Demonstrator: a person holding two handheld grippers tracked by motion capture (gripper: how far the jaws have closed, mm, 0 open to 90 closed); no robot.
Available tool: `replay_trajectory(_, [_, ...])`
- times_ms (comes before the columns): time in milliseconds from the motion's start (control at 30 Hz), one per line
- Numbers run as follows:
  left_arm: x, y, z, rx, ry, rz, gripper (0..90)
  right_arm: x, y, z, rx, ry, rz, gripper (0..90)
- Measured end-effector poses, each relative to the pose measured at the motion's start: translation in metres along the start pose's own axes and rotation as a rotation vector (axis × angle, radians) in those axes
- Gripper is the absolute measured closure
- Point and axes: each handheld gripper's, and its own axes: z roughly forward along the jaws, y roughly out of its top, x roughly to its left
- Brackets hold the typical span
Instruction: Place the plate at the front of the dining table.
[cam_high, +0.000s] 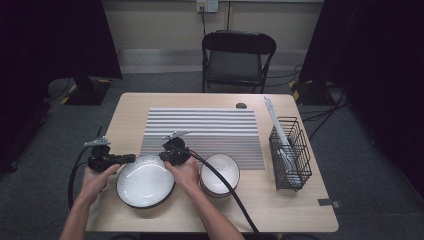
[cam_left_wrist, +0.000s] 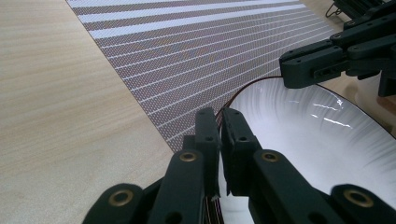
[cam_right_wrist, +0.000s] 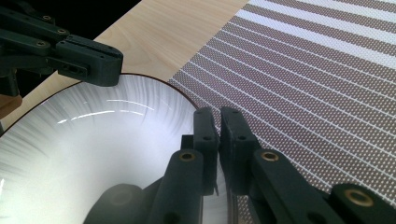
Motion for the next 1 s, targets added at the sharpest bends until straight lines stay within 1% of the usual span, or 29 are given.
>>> replay_trajectory(100, [0.0003,0.0,-0.0002,0.001,-0.003,0.004,86.2,-0.0004,0.0,0.0002,0.003,0.005,0.014,86.0])
replay_trajectory(167, [0.0006,-0.0001,-0.0003,0.001,-0.005,0.006,86.3,-0.0008,0.0005,0.0001,0.007,0.007,0.005,85.9])
replay_trajectory(200, [0.0007,-0.0001,-0.0003,0.002,-0.005,0.005,86.4,-0.0006,0.0003,0.0001,0.005,0.005,0.011,85.8])
replay_trajectory(333, [0.0008,0.0002,0.0002,-0.001,-0.002,0.006,86.5,0.0003,0.001,-0.0005,0.006,-0.007,-0.002,85.8])
replay_trajectory(367, [0.0012,0.0,0.0002,-0.003,-0.006,0.003,86.5,-0.0003,0.0015,-0.0004,0.006,-0.001,-0.001,85.9])
replay_trajectory(500, [0.0012,-0.0001,-0.0001,0.0,-0.004,0.007,86.5,0.0014,0.0008,-0.0006,0.004,-0.014,-0.013,86.1])
replay_trajectory(533, [0.0015,-0.0005,0.0002,-0.007,-0.009,0.001,86.4,0.0004,0.0011,-0.0004,0.004,-0.006,-0.009,86.1])
replay_trajectory(633, [0.0009,-0.0003,-0.0003,-0.001,-0.004,0.001,86.4,0.0004,0.001,-0.0004,0.004,-0.007,-0.002,86.1])
replay_trajectory(667, [0.0013,-0.0006,-0.0002,-0.004,-0.006,-0.005,86.4,0.0001,0.0011,-0.0005,0.008,0.0,0.011,86.2])
replay_trajectory(733, [0.002,-0.0008,-0.0001,-0.006,-0.014,-0.006,86.5,-0.0009,0.0015,-0.0002,0.008,0.005,0.014,86.2])
replay_trajectory(767, [0.002,-0.0008,-0.0001,-0.006,-0.014,-0.006,86.4,-0.0007,0.0013,-0.0003,0.008,0.002,0.009,86.1])
replay_trajectory(833, [0.0018,-0.0008,-0.0003,-0.006,-0.012,-0.003,86.4,-0.0006,0.0009,-0.0003,0.007,0.003,0.017,86.1])
replay_trajectory(900, [0.0033,-0.0017,-0.0004,-0.011,-0.024,-0.023,86.3,-0.0007,0.0007,0.0002,0.003,0.003,0.015,86.1])
replay_trajectory(967, [0.0025,-0.0013,0.0002,-0.011,-0.019,-0.019,86.1,-0.001,0.0007,0.0003,0.005,0.008,0.015,86.1])
replay_trajectory(1000, [0.0019,-0.001,0.0006,-0.011,-0.016,-0.018,86.0,-0.0008,0.0009,0.0001,0.01,0.007,0.023,86.1])
